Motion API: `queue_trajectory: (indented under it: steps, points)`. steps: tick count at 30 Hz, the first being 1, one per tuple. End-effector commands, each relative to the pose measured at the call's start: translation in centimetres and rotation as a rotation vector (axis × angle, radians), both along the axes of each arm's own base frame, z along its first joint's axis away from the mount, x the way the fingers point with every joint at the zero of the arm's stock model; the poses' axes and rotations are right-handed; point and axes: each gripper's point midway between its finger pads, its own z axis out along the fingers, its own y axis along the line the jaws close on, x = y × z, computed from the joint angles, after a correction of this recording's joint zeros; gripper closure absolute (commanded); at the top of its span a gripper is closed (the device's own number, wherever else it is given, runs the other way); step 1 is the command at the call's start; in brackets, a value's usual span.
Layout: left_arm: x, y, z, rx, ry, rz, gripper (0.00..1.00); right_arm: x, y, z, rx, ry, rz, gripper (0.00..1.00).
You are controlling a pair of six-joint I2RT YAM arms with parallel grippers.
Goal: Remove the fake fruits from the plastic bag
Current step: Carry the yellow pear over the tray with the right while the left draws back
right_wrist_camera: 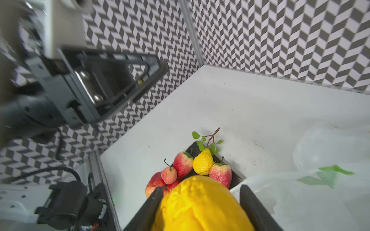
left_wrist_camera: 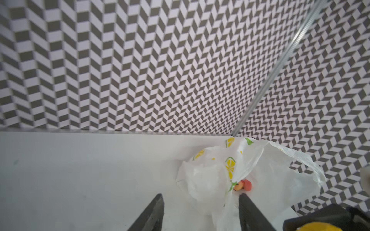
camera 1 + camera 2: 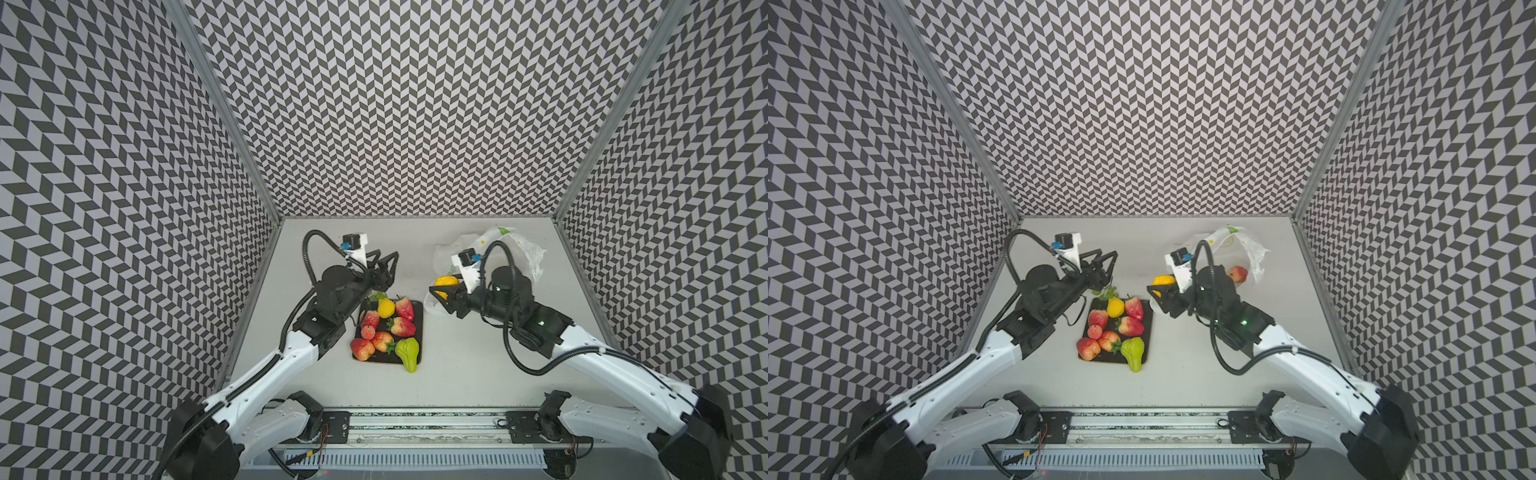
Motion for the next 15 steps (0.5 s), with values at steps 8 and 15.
queue_trajectory:
  steps: [8,15]
  points:
    - [-4.7,12.3,-3.2,-0.067,0.119,0.414,0.42,1.5,10.1,-6.2,-0.286,-0.162,0.143,0.57]
    - [-7.2,14.4,-2.8,-0.097,0.097,0.47,0.44,3.0,13.1,-9.9,-0.361,-0.115,0.124,0.56]
